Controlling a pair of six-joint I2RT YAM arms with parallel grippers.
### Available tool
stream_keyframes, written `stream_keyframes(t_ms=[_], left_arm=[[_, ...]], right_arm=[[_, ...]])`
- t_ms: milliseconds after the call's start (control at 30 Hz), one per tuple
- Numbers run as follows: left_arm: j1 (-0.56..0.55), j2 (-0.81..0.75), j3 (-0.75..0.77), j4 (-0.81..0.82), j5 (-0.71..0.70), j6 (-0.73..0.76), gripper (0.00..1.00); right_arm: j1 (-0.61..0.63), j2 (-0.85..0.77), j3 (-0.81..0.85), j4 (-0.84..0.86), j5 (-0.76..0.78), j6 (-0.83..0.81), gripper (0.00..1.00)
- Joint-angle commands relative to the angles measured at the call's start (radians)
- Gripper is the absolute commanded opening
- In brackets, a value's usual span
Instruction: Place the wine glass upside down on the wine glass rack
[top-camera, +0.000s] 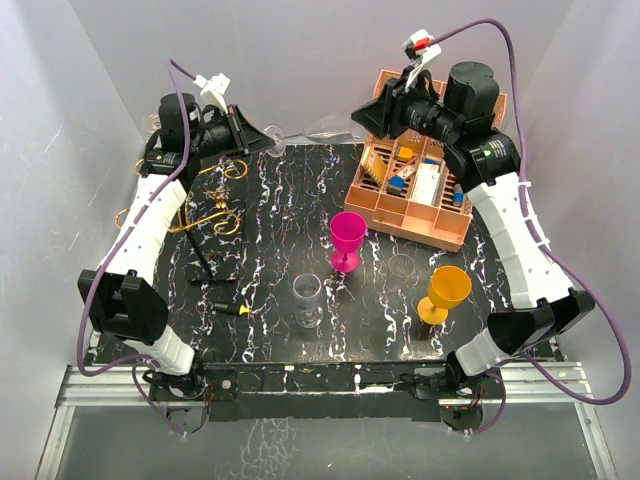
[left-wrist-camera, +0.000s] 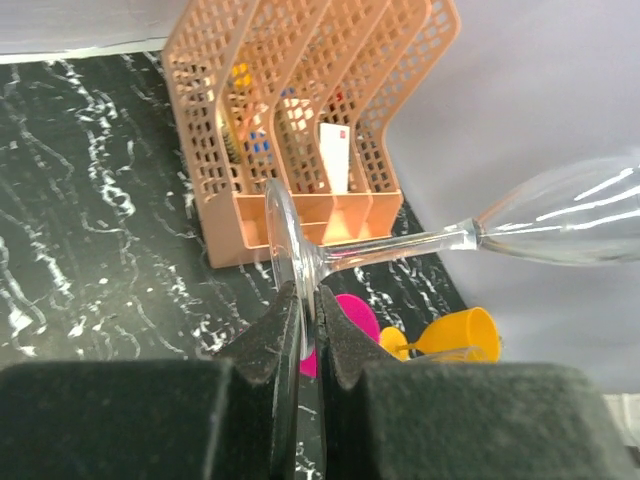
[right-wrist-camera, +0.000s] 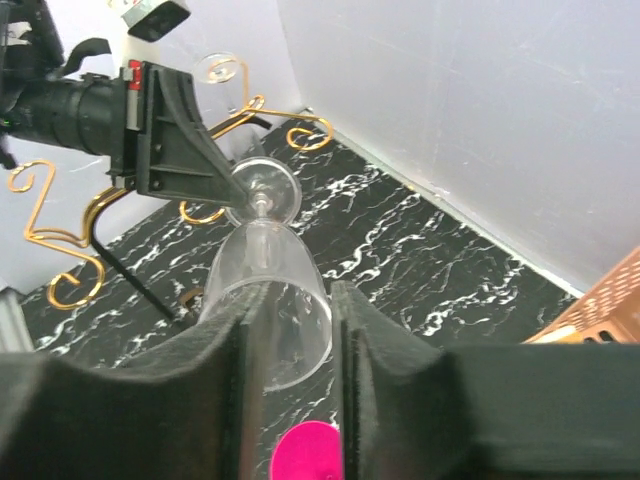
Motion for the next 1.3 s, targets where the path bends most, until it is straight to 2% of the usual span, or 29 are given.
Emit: stream_keyframes(t_ms=[0, 133, 233, 533, 800, 1000, 1267], left_arm=[[0.016, -0.042, 0.056, -0.076, -0.109, 0.100, 0.00], [0.053, -0.067, 0.074, -0.110, -0.164, 0.145, 0.00], [0.054, -0.077, 0.116, -0.163, -0.282, 0.275, 0.00], [-0.017, -0.066, 0.249, -0.277, -0.628, 0.646, 0.00], [-0.167, -0.064, 0.218, -0.199, -0.968, 1.012, 0.00], [-0.216, -0.059, 0.148, -0.131, -1.115, 1.194, 0.00], [-0.223, -0.046, 0.091, -0.079, -1.239, 1.331, 0.00]], right_arm=[[-0.011, -0.067, 0.002, 0.069, 0.062, -0.053, 0.41], [-0.011, -0.090, -0.003, 0.037, 0.132, -0.111, 0.59], [-0.012, -0.107, -0.008, 0.014, 0.189, -0.159, 0.65], [-0.012, -0.126, -0.143, 0.030, 0.351, -0.321, 0.67], [-0.012, -0.160, -0.336, 0.086, 0.376, -0.423, 0.71], [-0.012, -0.212, -0.496, 0.143, 0.351, -0.467, 0.73], [-0.013, -0.238, -0.644, 0.238, 0.378, -0.461, 0.77]])
